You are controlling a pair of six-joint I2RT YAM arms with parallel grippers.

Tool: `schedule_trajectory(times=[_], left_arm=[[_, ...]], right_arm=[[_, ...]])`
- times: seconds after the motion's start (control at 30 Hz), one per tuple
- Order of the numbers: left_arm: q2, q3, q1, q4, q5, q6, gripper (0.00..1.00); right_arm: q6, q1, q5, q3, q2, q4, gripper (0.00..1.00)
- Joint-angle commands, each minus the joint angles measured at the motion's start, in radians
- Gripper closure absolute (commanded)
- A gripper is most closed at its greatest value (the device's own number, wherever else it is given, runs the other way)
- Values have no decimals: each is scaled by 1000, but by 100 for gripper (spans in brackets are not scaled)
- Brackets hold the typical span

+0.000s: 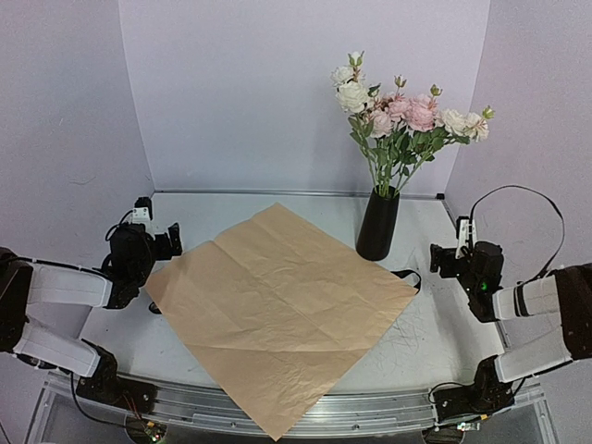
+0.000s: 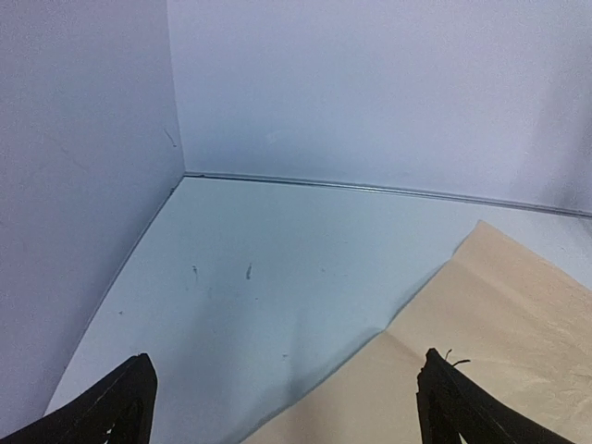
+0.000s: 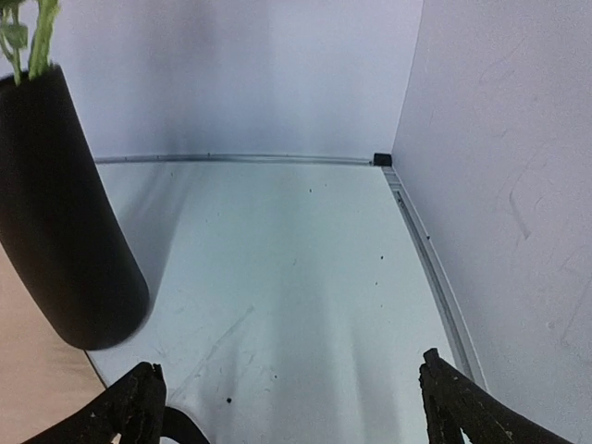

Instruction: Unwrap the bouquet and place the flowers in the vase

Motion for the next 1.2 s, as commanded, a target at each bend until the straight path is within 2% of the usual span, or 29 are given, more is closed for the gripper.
schedule_trajectory(times=[0.0,0.07,0.17,0.3,0.37,0.47,0.57,0.73,1.17], left_arm=[[87,-8,98,164,17,43,0],[118,-22,133,215,44,43,0],[137,-42,169,275,88,54,0],[161,-32,181,309,100,100,0],[164,-41,182,308,72,155,0],[171,-71,192,320,89,128,0],[242,-68,211,343,103,97,0],[381,-105,267,517,163,56,0],[396,-97,280,523,199,63,0]], right_arm=[[-38,-18,-30,-32,132,311,4],[-37,-19,-32,-27,196,362,4],[-38,-27,-63,26,264,326,6],[-23,-43,-71,47,260,276,8],[-23,-43,-62,44,257,277,2],[-22,-43,-66,45,259,276,2],[-24,-43,-67,46,259,277,2],[-23,-43,-67,46,259,276,2],[-23,-42,-67,46,259,277,2]])
